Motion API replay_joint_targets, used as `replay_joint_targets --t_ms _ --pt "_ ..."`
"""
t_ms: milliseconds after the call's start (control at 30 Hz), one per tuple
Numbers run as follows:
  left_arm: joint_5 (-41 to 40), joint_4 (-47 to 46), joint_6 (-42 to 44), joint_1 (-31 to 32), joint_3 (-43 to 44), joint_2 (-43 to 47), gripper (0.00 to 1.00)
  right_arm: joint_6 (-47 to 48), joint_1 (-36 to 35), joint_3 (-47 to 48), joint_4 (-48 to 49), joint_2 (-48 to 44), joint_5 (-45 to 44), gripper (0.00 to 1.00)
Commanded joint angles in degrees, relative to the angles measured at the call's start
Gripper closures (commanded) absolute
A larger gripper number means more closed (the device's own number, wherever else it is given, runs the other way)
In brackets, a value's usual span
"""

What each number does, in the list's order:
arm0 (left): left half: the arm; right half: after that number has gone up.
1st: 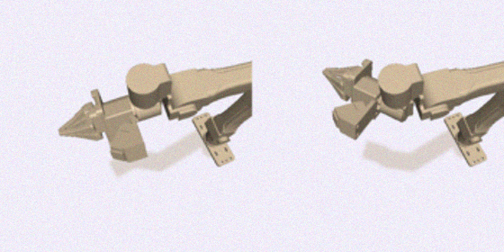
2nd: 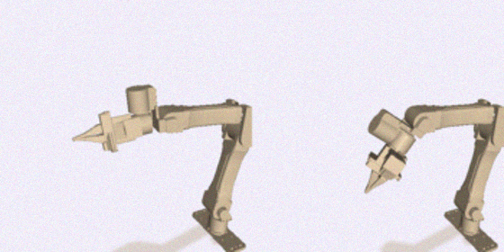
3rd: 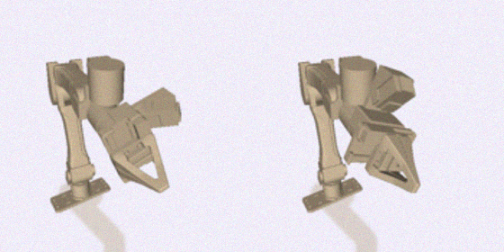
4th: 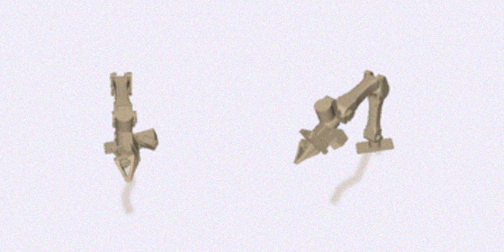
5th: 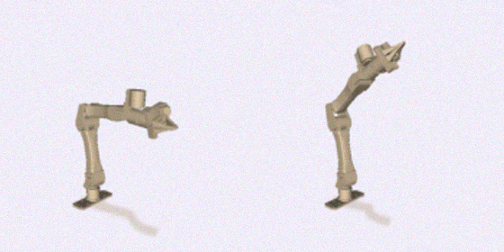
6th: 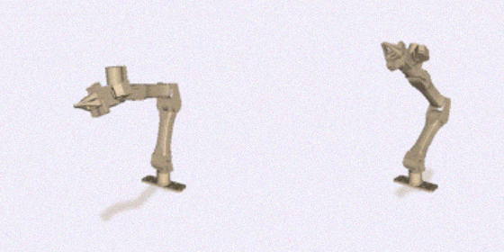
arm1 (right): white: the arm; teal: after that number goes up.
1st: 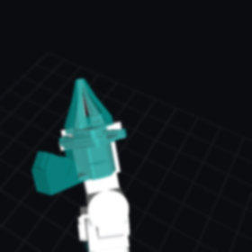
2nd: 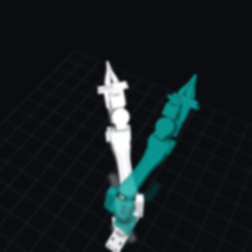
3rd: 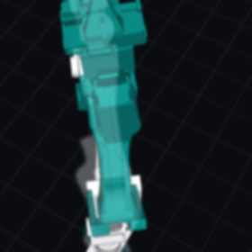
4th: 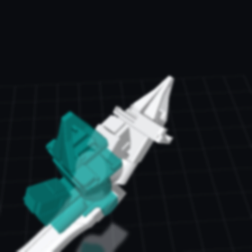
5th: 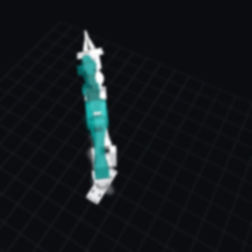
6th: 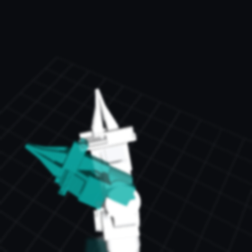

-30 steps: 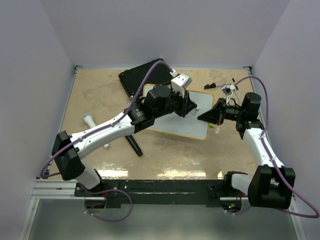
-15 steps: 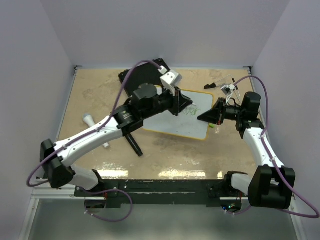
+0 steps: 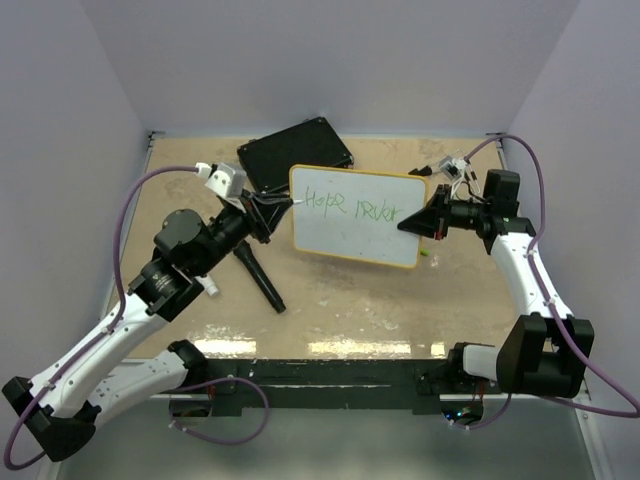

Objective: Write a sentence on the whiteboard

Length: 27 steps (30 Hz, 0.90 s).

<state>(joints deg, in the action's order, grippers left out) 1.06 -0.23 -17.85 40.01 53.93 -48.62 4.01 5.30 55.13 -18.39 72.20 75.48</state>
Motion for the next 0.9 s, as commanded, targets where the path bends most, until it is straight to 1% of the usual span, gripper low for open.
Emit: replay_joint_targets --t_ms 0,167,300,467,633,767,867 --pt "1.93 -1.87 -0.34 -3.27 -4.70 1.51 1.00 5.83 -0.03 2.96 -4.19 -1.01 1.60 1.00" --pt "4.04 -7.05 -1.93 -5.64 -11.11 4.93 1.00 7.50 -0.03 3.31 -6.12 -0.93 0.54 1.00" --pt "5.35 -10.75 -4.21 -6.26 -16.13 7.22 1.00 8.29 -0.03 3.75 -6.92 -0.40 0.72 1.00" --pt "4.48 -16.54 -5.44 -6.52 -23.42 12.58 1.00 8.21 -0.03 3.31 -6.48 -0.92 1.16 1.00" --pt "3.95 -19.19 -6.50 -6.61 -27.12 14.60 1.00 3.91 -0.03 1.47 -2.97 -1.80 3.00 1.00" --pt "3.69 -21.91 -7.64 -6.70 -29.32 14.96 1.00 -1.53 -0.03 -0.46 2.73 -2.51 4.58 1.00" --pt "3.60 -23.49 -8.87 -6.70 -30.28 15.05 1.00 -3.57 0.06 -1.52 5.46 -2.95 5.55 1.00"
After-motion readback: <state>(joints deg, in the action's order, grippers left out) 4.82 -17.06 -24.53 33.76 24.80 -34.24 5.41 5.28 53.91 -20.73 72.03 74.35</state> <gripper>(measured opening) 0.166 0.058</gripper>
